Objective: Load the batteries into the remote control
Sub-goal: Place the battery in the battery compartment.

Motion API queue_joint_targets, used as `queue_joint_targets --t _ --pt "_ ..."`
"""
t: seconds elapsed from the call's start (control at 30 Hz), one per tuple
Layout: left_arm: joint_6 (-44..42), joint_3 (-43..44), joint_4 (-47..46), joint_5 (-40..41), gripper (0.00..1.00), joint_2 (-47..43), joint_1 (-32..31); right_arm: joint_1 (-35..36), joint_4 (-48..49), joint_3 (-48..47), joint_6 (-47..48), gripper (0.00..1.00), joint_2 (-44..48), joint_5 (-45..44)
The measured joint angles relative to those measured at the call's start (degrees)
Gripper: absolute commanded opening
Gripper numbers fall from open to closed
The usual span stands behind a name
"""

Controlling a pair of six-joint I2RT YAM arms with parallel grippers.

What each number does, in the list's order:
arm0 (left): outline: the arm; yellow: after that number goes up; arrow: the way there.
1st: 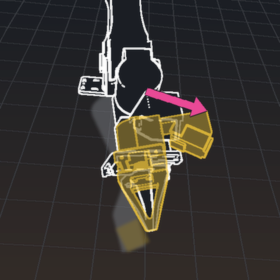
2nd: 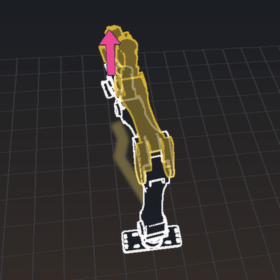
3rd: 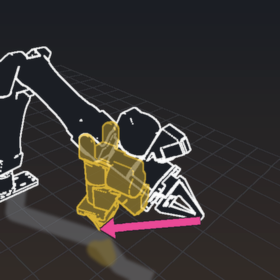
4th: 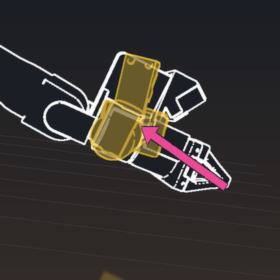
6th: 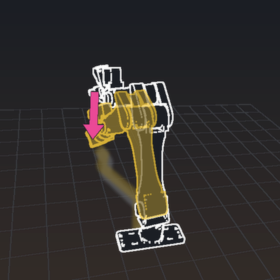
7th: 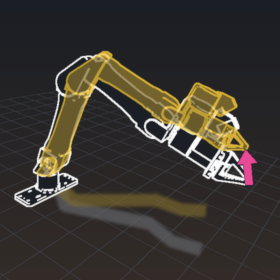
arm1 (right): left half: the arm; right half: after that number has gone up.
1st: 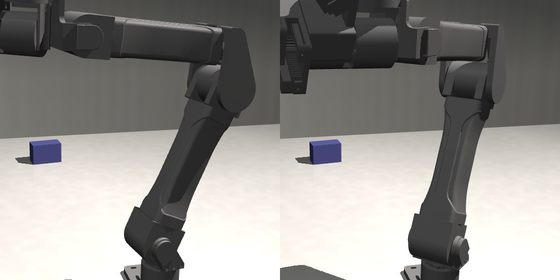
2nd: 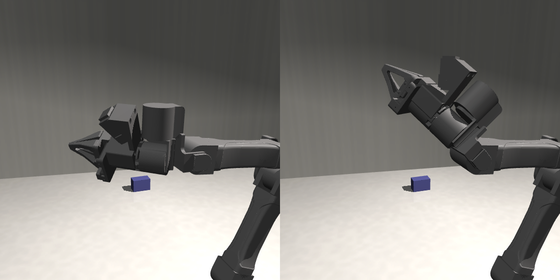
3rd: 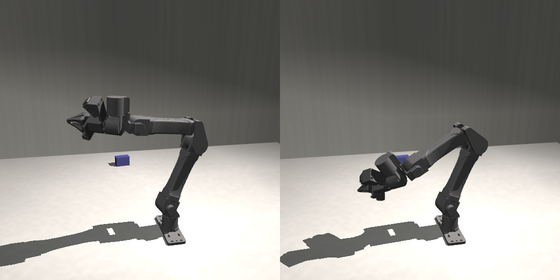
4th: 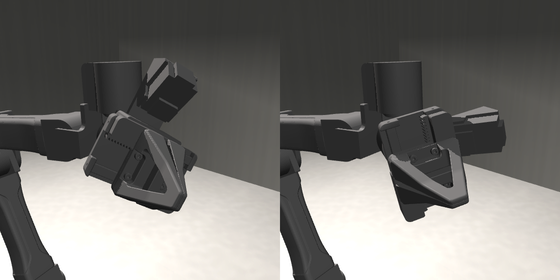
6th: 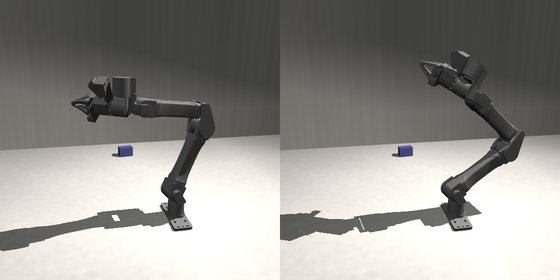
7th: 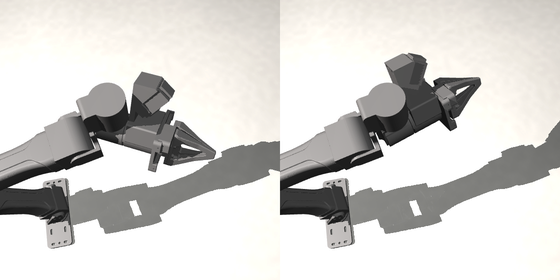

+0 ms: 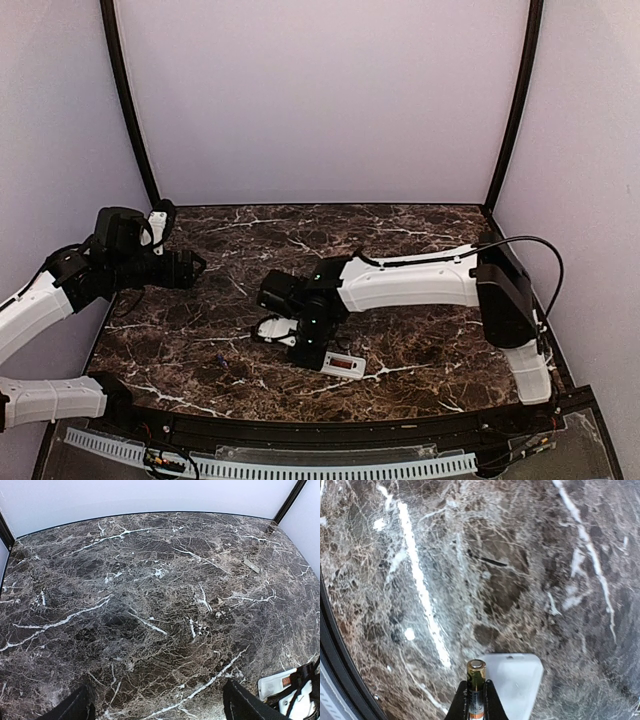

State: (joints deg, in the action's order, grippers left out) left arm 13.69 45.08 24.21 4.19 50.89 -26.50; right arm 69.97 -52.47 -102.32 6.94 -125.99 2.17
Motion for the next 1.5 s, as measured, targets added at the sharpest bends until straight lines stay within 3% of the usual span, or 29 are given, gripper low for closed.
queue_joint_targets --t 0.3,0.53,0.87,1.1,1.5 --pt "-0.61 0.0 -0.09 -0.02 0.88 0.63 0.0 -4.5 2.75 8.52 2.36 0.0 10.75 0.37" --pt "-1.03 0.0 -0.09 0.0 0.88 0.68 0.07 -5.51 3.69 18.78 4.79 0.0 12.26 -0.94" --pt "-1.07 0.0 -0.09 0.0 0.88 0.7 0.17 -5.6 4.57 19.23 4.74 0.0 12.39 -1.36" --pt "-1.07 0.0 -0.09 -0.02 0.88 0.79 0.26 -5.44 5.95 20.57 4.42 0.25 13.0 -2.8" --pt "-1.07 0.0 -0.09 -0.15 0.88 1.22 0.26 -4.83 5.75 20.96 3.78 0.3 13.0 -5.07"
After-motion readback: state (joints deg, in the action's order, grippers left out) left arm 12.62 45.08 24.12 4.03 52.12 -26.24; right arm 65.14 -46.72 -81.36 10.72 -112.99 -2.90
